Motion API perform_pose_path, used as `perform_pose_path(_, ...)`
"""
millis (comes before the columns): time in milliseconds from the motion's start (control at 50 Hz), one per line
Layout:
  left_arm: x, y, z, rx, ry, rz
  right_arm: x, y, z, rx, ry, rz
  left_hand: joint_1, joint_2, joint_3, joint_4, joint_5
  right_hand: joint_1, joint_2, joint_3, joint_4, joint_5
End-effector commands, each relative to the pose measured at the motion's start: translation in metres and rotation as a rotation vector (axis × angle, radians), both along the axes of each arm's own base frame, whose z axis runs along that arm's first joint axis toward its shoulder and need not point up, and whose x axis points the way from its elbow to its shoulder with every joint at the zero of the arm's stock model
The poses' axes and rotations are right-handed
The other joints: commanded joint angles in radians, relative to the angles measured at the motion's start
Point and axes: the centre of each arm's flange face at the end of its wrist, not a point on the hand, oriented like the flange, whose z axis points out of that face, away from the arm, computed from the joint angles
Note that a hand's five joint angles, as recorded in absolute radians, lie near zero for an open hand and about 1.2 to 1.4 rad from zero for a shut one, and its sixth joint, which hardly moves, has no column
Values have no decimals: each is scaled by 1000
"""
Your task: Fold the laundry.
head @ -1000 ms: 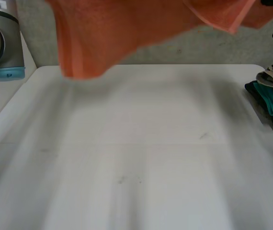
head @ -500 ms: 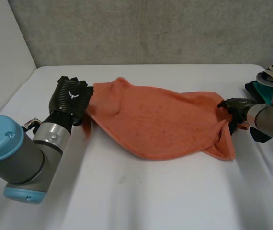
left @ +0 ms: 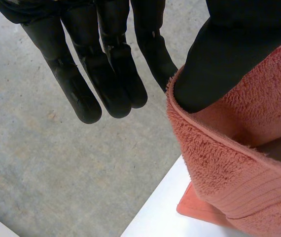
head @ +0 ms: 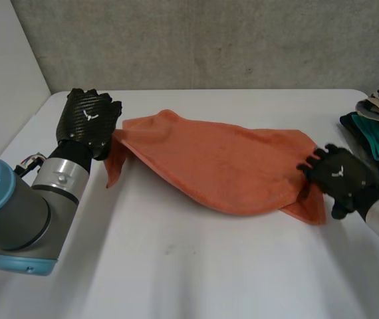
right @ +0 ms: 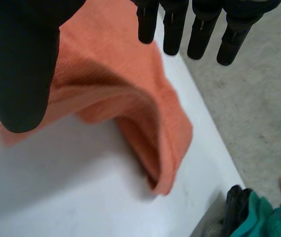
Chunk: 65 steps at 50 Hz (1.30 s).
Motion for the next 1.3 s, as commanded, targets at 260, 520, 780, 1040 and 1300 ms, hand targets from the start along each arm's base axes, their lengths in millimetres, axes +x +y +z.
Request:
perform_pose_path(260, 5, -3, -6, 19, -6, 15, -6, 3, -34, 91, -17, 53, 237, 195, 201, 195, 246, 176, 161, 161, 161, 159)
perform_pose_path(520, 11, -9, -6, 17, -5, 35, 3, -15, -56, 74, -16, 116, 237, 195, 201, 195, 246, 516, 501, 501, 501, 499)
perform_pose_path(780, 21, -13, 17, -41, 14, 69, 1, -30, -5, -19, -103, 61, 237, 195, 201, 195, 246, 1085, 1070, 1070, 1070, 1068)
perform_pose_path(1040, 21, -9, 27, -45, 63, 57, 3, -32, -19, 104, -228, 27, 237, 195, 201, 195, 246, 517, 501, 502, 501, 499)
perform_pose_path(1300, 23, -10, 23, -19, 84, 58, 7, -19, -40, 130, -133, 83, 237, 195, 201, 195, 246, 434, 419, 420, 419, 417)
